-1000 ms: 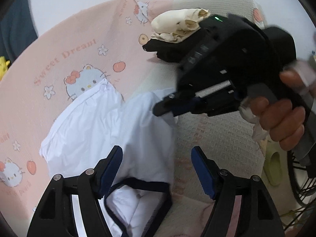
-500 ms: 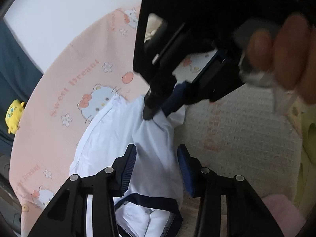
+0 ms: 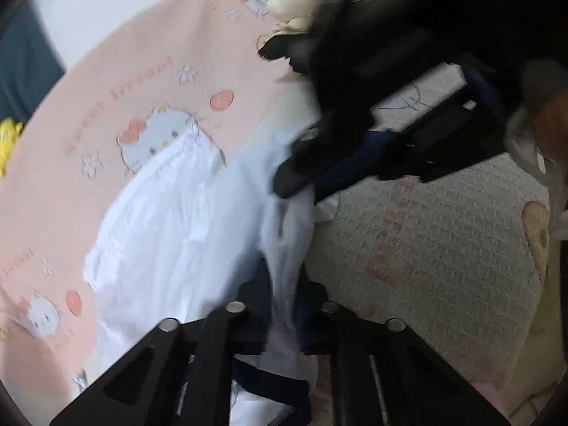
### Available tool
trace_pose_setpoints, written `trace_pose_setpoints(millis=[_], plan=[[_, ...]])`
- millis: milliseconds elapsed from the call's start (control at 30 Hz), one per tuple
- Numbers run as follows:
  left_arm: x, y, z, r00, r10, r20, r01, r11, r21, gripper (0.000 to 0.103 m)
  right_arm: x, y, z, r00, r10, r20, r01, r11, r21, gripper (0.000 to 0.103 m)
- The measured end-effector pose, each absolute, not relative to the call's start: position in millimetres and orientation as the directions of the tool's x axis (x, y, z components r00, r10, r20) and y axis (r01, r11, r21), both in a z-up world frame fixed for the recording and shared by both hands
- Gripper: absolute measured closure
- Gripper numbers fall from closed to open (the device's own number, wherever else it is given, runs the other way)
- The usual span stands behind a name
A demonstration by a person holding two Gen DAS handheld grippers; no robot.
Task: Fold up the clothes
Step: 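Hold the navy hem with the left gripper while the right gripper regrasps the shirt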
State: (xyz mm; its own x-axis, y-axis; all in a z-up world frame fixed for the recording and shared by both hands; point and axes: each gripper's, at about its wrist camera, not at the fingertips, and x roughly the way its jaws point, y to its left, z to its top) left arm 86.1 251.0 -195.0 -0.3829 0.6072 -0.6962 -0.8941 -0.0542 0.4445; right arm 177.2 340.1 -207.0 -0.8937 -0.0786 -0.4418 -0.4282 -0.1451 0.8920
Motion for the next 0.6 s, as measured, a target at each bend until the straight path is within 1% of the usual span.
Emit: trace_pose_setpoints(millis=[67, 100, 133, 167, 200, 300, 400, 533, 600], plan=[[75.9, 248.0, -190.4, -0.359, 0.605, -0.711, -0.917, -0.084, 0.391, 0.096, 179.5, 339.6, -210.0, -0.889, -0.089, -0.449, -0.434, -0.149, 0.888, 0.093], [70.5, 246.4, -187.7, -0.348, 0.605, -0.716, -0.926, -0.103, 0.363, 0.096, 181.5, 339.0, -211.9, -0.886, -0.088, -0.455, -0.440, -0.149, 0.886, 0.080], [65.0, 244.9, -185.2, -0.343, 0.606, -0.718, -0.932, -0.124, 0.340, 0.096, 184.0, 338.4, -213.8, -0.885, -0.085, -0.457, -0.442, -0.146, 0.885, 0.072], [59.2, 243.7, -183.0, -0.344, 0.606, -0.717, -0.935, -0.148, 0.323, 0.096, 186.4, 337.9, -215.7, -0.886, -0.083, -0.456, -0.442, -0.143, 0.885, 0.061], [53.3, 242.5, -180.8, -0.345, 0.606, -0.716, -0.936, -0.172, 0.306, 0.096, 189.4, 337.9, -218.4, -0.886, -0.078, -0.457, -0.445, -0.135, 0.885, 0.059], [36.5, 238.9, -174.5, -0.345, 0.608, -0.715, -0.938, -0.239, 0.249, 0.096, 195.8, 341.6, -228.7, -0.882, -0.059, -0.468, -0.462, -0.095, 0.882, 0.060], [20.0, 236.8, -168.8, -0.335, 0.605, -0.722, -0.937, -0.290, 0.192, 0.096, 196.4, 346.5, -230.3, -0.900, -0.044, -0.434, -0.431, -0.064, 0.900, 0.060], [14.3, 233.6, -167.6, -0.347, 0.596, -0.724, -0.931, -0.310, 0.192, 0.096, 184.0, 352.9, -229.8, -0.894, -0.049, -0.445, -0.441, -0.068, 0.895, 0.059], [11.2, 232.8, -167.0, -0.328, 0.598, -0.732, -0.939, -0.289, 0.185, 0.096, 177.3, 354.6, -229.1, -0.889, -0.061, -0.454, -0.450, -0.065, 0.891, 0.058]])
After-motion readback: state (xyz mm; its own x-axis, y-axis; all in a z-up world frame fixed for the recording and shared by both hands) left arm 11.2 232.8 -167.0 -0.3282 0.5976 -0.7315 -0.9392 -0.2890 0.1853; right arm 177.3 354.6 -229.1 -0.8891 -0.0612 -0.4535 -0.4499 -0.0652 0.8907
